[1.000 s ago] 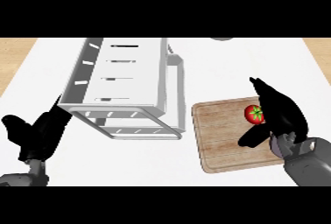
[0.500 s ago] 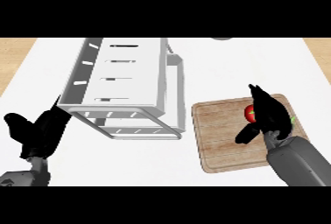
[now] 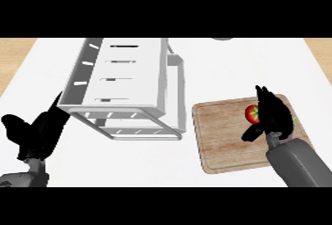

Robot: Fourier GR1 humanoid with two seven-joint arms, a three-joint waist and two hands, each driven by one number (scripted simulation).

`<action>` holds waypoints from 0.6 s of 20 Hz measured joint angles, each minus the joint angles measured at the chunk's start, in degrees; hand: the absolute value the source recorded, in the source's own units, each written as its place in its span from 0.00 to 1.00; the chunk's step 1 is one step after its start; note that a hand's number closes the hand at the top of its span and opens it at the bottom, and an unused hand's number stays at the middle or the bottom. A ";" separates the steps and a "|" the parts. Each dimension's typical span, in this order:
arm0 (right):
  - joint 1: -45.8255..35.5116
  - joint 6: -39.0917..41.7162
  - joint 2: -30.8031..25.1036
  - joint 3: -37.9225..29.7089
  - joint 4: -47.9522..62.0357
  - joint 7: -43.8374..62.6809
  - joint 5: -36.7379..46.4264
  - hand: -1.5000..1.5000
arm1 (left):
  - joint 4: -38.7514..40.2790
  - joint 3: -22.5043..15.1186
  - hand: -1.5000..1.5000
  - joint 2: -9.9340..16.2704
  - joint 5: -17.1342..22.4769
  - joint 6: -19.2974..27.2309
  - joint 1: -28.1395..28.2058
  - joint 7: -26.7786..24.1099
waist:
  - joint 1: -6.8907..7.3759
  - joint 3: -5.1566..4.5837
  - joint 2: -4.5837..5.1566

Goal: Pick the tomato from the cutting board and place it in the tiered basket

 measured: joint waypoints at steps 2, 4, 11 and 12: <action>-0.02 0.13 0.84 -1.50 1.02 -1.09 1.51 0.00 | 0.30 -0.10 0.50 -0.88 -1.02 0.30 -0.71 0.46 | -0.04 -0.02 -0.02; 0.11 1.82 1.75 -2.02 1.06 -0.97 2.27 1.00 | -1.23 0.49 0.50 -0.85 -0.58 -0.25 -0.49 1.77 | -0.03 -0.07 -0.08; 0.50 7.75 2.72 -3.00 3.39 -4.35 1.25 1.00 | -0.75 1.01 0.50 -1.61 -0.98 -0.93 -1.12 2.21 | -0.03 -0.38 -0.39; 0.12 8.68 2.63 -3.04 3.43 -4.70 1.70 1.00 | -0.66 0.91 0.50 -2.02 -1.33 -0.72 -1.21 2.07 | -0.04 -0.39 -0.40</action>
